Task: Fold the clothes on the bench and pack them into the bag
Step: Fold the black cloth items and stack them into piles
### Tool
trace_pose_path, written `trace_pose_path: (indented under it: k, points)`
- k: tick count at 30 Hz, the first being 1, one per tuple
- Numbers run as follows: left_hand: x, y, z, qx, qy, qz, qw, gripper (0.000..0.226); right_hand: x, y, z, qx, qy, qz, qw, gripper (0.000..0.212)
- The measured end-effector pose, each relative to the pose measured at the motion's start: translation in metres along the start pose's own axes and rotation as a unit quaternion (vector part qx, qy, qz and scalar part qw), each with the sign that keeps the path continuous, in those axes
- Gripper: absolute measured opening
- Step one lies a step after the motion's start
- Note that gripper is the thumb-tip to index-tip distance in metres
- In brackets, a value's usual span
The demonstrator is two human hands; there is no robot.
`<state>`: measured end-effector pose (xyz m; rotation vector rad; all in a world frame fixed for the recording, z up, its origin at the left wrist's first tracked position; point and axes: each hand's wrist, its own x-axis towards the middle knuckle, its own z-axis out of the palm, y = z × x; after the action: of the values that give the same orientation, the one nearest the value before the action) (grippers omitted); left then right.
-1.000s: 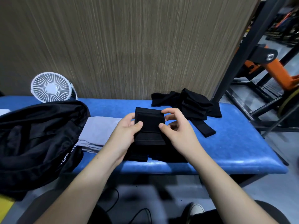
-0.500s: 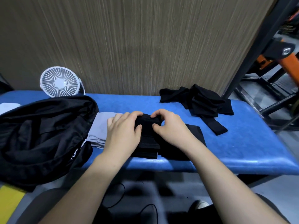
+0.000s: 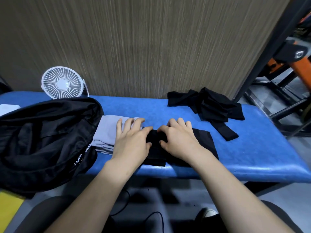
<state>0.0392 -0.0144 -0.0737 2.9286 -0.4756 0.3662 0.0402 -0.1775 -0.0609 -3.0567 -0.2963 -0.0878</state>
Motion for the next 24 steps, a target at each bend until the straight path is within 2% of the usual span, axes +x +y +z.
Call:
trace_pose_path:
  k: [4, 10, 16, 19, 22, 24]
  points:
    - [0.0, 0.002, -0.001, 0.01, 0.02, 0.02, 1.0, 0.038, -0.006, 0.001, -0.002, -0.012, 0.049, -0.036, 0.998, 0.042]
    - [-0.003, 0.003, 0.001, 0.035, -0.014, 0.012, 0.999, 0.038, -0.015, 0.002, 0.0, -0.008, -0.046, -0.057, 0.997, 0.058]
    - [0.0, 0.005, 0.002, 0.063, -0.045, 0.006, 0.997, 0.036, -0.012, 0.004, 0.002, 0.009, -0.049, -0.058, 0.997, 0.059]
    - [-0.001, 0.006, 0.002, 0.04, 0.012, 0.019, 0.999, 0.028, -0.016, 0.009, 0.0, 0.025, -0.034, -0.066, 0.997, 0.054]
    - [0.001, 0.012, -0.004, -0.001, 0.124, 0.027, 0.992, 0.015, -0.021, 0.017, -0.009, 0.104, 0.009, -0.058, 0.993, 0.043]
    - [0.004, 0.019, -0.01, -0.026, 0.165, 0.041, 0.985, 0.015, -0.027, 0.028, -0.016, 0.153, 0.055, -0.048, 0.986, 0.035]
